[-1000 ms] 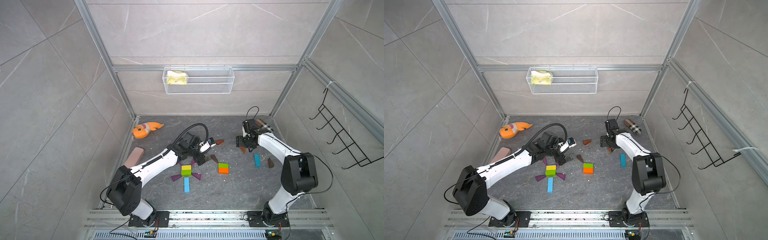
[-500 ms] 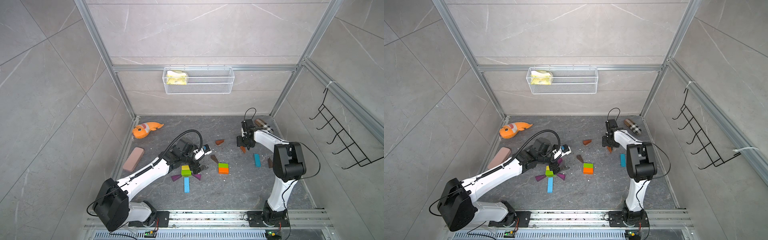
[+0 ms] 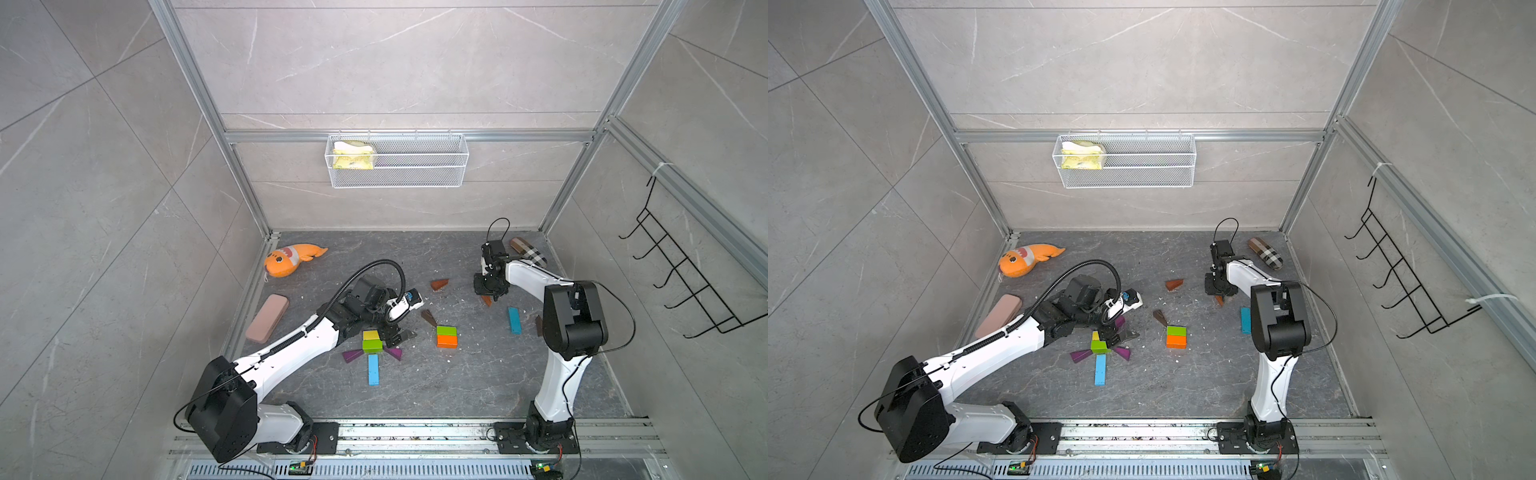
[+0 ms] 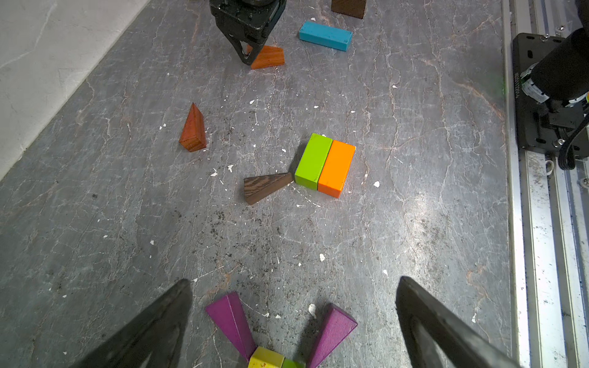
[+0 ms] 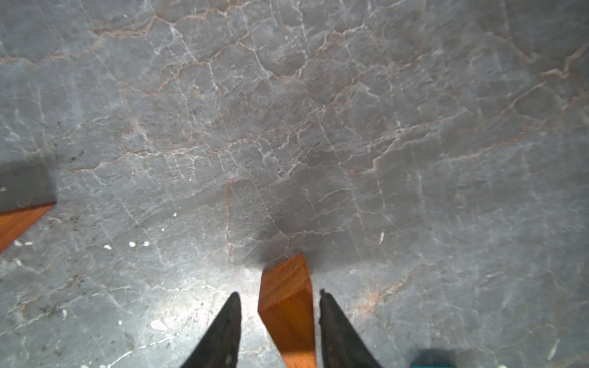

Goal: Assemble a small pinwheel with building blocks
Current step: Pick up the building block from the center of the board.

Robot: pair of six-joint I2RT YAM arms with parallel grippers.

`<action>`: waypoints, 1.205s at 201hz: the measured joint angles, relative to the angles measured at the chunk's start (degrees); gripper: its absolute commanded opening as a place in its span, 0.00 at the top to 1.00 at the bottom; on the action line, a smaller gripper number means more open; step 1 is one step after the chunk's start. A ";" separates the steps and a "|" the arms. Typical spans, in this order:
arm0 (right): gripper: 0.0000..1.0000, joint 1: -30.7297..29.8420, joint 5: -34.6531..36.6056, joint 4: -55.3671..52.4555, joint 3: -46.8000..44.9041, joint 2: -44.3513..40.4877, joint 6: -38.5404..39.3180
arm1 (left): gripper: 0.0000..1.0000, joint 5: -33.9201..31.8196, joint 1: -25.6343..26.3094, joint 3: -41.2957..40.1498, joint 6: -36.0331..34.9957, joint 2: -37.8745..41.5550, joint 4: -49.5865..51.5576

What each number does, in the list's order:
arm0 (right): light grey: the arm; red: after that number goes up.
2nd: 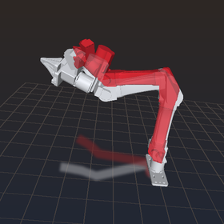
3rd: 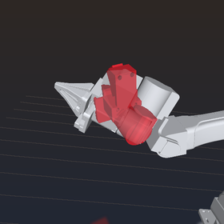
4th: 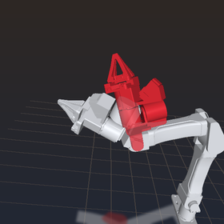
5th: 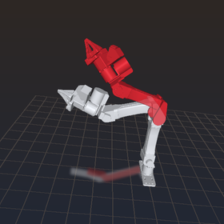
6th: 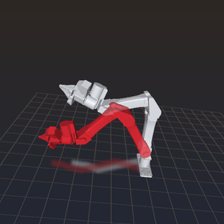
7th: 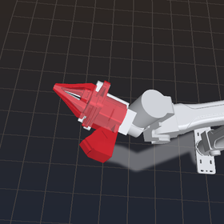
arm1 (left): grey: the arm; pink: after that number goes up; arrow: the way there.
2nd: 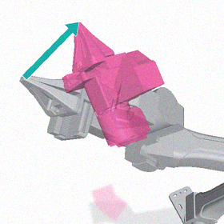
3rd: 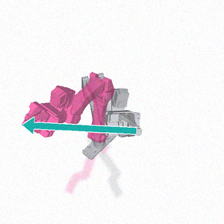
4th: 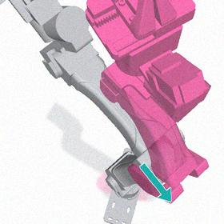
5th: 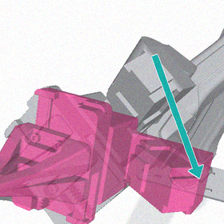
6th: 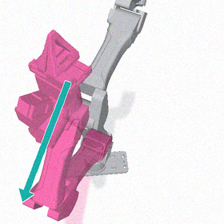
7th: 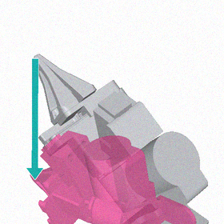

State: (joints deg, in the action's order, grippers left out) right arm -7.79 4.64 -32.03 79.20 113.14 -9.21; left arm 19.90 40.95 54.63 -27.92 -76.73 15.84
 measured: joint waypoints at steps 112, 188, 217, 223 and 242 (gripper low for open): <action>0.77 0.07 -0.26 1.05 -1.11 -0.52 -2.75 | 0.00 -0.48 0.00 0.24 0.57 -0.22 0.66; 0.78 -9.46 1.25 3.13 -17.03 -13.00 -24.41 | 0.00 -4.42 0.04 -4.20 11.43 11.13 3.48; 0.78 -14.56 4.02 3.56 -21.18 -17.53 -32.68 | 0.00 -4.59 0.04 -4.44 13.05 11.21 4.31; 0.78 -14.82 4.74 3.61 -21.57 -18.43 -34.29 | 0.00 -4.63 0.04 -4.44 13.20 11.26 4.33; 0.77 -14.84 6.84 3.80 -21.68 -20.09 -37.97 | 0.00 -4.74 0.04 -4.44 13.62 11.45 4.35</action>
State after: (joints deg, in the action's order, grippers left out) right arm -22.63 11.49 -28.23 57.52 93.06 -47.18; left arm 15.16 40.99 50.19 -14.31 -65.28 20.18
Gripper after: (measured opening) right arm 0.250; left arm 0.999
